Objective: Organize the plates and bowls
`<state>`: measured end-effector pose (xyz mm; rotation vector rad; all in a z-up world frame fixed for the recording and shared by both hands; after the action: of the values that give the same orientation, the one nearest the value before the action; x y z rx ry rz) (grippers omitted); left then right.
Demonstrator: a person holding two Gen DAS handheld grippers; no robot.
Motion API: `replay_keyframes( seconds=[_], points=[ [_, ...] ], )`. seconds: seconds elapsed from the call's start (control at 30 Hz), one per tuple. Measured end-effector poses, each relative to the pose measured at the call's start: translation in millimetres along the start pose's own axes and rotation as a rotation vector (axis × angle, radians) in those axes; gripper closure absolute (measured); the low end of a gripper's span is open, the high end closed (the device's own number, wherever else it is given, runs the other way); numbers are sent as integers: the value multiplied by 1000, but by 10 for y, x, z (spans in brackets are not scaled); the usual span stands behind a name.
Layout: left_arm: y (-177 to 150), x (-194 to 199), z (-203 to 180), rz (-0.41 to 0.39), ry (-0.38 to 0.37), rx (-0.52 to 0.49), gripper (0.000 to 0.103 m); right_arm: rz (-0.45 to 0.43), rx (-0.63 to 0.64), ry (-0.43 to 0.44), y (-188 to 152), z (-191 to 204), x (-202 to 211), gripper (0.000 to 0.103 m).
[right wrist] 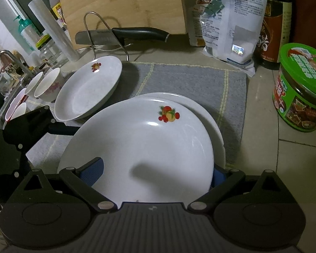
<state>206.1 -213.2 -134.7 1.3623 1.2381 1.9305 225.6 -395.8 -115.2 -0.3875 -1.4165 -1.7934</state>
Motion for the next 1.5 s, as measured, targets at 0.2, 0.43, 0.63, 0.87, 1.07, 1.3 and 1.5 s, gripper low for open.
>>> replay_keyframes(
  seconds=[0.2, 0.43, 0.63, 0.87, 1.07, 1.3, 1.5],
  points=[
    [17, -13, -20, 11, 3, -22, 1, 1, -3, -2, 2, 1, 11, 1],
    [53, -12, -45, -8, -12, -50, 1, -8, -13, -10, 10, -5, 70, 0],
    [43, -10, -45, -12, -11, -47, 1, -12, -12, -35, 13, 3, 117, 0],
    [39, 13, -53, -14, 4, -44, 1, -3, 9, -68, -17, 53, 149, 0],
    [25, 13, -42, -16, 11, -29, 1, 8, 32, -91, -46, 91, 175, 0],
    [18, 11, -57, -24, 12, -26, 1, 6, 45, -123, -59, 83, 204, 0],
    [15, 11, -61, -31, 16, -20, 1, 2, 62, -146, -105, 69, 244, 0]
  ],
)
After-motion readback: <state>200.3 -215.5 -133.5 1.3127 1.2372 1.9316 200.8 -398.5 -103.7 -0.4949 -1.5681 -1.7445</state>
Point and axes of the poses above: each gripper's, at about its wrist camera, not at the fingertips, and x roughly against the way its jaws point, z to its left, y to its top, the point moved 5 cm from there along -x, roughly the way its jaws point, and after that the axes turned 15 degrees about -z, right-handed, at the moved point
